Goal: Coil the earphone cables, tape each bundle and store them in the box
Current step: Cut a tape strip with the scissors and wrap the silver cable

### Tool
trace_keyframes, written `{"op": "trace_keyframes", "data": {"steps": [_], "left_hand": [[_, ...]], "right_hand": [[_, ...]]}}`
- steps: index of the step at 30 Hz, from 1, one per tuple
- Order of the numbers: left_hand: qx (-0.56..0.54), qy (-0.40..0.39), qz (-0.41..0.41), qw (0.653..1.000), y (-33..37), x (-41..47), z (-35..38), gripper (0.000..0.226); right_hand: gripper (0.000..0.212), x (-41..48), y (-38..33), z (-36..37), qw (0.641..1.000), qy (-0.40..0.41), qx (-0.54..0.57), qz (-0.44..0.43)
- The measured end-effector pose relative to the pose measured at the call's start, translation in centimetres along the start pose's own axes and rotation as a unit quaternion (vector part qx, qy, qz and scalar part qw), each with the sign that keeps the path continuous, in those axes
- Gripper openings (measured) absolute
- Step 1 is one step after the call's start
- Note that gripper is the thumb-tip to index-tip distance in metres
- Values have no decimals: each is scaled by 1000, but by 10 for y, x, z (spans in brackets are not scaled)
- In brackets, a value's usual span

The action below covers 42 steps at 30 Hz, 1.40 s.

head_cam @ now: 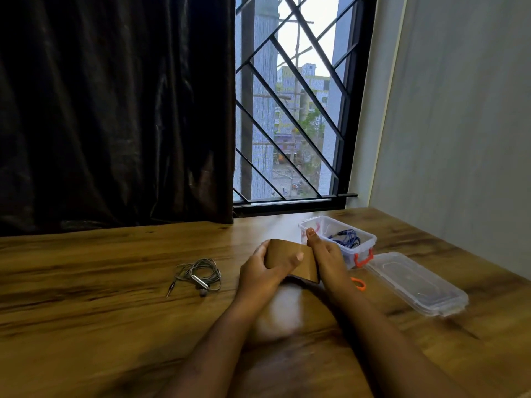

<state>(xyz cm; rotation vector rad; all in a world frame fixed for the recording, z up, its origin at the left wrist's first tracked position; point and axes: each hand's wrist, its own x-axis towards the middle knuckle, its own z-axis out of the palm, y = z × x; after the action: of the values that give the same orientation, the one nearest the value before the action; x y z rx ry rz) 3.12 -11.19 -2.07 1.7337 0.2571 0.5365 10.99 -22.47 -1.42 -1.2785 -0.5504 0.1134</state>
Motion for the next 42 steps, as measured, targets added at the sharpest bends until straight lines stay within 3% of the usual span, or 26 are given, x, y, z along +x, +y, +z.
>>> {"op": "trace_keyframes", "data": {"steps": [2, 4, 7, 9, 11, 15, 20, 24, 30, 36, 42], "left_hand": [[13, 12, 10, 1000, 0, 0, 1, 104], [0, 35, 24, 999, 1, 1, 1, 81], [-57, 112, 32, 992, -4, 9, -3, 34], [-71, 155, 26, 985, -8, 14, -6, 24], [-54, 173, 20, 983, -11, 15, -6, 27], [-35, 158, 17, 987, -13, 15, -4, 36], [77, 45, 92, 992, -2, 2, 6, 79], [59, 39, 89, 993, -7, 2, 5, 101], [2, 51, 58, 997, -12, 8, 1, 87], [-20, 41, 58, 997, -9, 6, 1, 83], [3, 21, 105, 994, -8, 1, 3, 57]], "right_hand": [[95, -2, -2, 1, 1000, 6, -20, -16], [88, -2, -1, 1, 997, -2, -65, -45], [43, -1, -1, -1, 985, -48, -136, -98], [17, 1, -1, -2, 978, -69, -165, -109], [6, 3, 0, -4, 975, -85, -173, -111], [12, 4, 2, -2, 967, -70, -202, -139], [14, 5, -4, 2, 969, 28, -159, -188], [18, 3, -11, 2, 975, 30, -130, -177], [19, -4, -21, 6, 994, -28, -80, -74], [21, -7, -25, 8, 996, -9, -91, 2], [26, -8, -26, 8, 994, 32, -85, 53]]}}
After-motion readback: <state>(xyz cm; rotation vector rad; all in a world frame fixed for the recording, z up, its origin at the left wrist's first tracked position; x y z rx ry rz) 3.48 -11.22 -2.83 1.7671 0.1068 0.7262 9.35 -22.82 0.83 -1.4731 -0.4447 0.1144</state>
